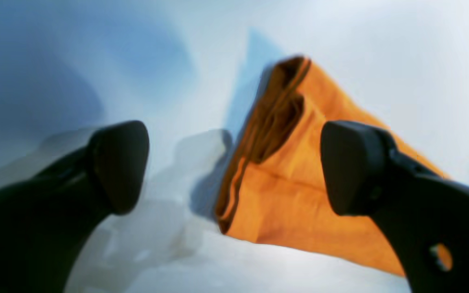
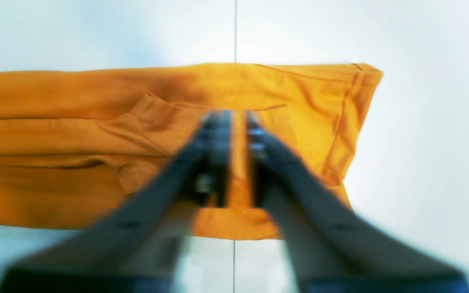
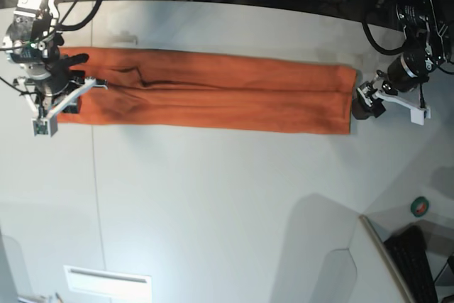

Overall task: Layout the t-shirt on the table in an organized manner, then fold the t-shirt properly
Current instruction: 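Grasp both short ends of the orange strip with both grippers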

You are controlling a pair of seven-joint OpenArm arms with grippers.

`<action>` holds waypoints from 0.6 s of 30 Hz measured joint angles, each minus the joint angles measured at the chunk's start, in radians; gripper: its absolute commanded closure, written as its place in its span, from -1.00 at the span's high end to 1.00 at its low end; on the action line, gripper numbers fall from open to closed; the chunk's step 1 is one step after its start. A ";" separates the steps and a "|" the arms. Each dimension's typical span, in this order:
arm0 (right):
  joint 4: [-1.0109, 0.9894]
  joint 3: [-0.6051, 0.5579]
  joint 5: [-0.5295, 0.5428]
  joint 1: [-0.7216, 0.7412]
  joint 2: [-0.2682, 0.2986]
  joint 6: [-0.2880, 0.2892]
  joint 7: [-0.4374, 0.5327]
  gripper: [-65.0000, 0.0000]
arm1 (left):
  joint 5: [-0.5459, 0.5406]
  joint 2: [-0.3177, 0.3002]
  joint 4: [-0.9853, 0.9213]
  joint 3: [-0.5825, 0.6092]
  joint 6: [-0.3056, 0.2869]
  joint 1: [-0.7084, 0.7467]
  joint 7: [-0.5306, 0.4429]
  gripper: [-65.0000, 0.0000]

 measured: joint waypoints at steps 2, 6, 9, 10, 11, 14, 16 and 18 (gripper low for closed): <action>0.000 0.004 0.000 0.000 0.000 0.000 0.000 -0.10 | -0.003 0.000 -0.031 0.012 -0.061 -0.019 0.003 0.91; 0.000 0.005 0.000 -0.003 0.000 0.000 0.000 -0.02 | 0.002 0.000 -0.125 0.010 -0.099 -0.064 0.000 0.80; 0.000 0.005 0.000 -0.005 0.000 0.000 0.000 -0.02 | 0.027 0.000 -0.135 0.010 -0.100 -0.066 0.001 0.76; 0.000 0.005 0.000 -0.006 0.000 0.000 0.000 -0.02 | 0.062 0.000 -0.135 0.010 -0.100 -0.067 0.001 0.76; 0.000 0.005 0.000 -0.007 0.000 0.000 0.000 -0.02 | 0.093 0.002 -0.135 0.010 -0.100 -0.068 0.000 0.76; 0.000 0.006 0.000 -0.008 0.000 0.000 0.000 -0.02 | 0.142 0.018 -0.135 0.007 -0.107 -0.071 -0.021 0.76; 0.001 0.006 0.000 -0.008 0.000 0.000 0.000 -0.02 | 0.150 0.026 -0.133 0.007 -0.107 -0.074 -0.025 0.76; 0.002 0.006 0.000 -0.008 0.000 0.000 0.000 -0.02 | 0.150 0.028 -0.135 0.009 -0.108 -0.076 -0.022 0.75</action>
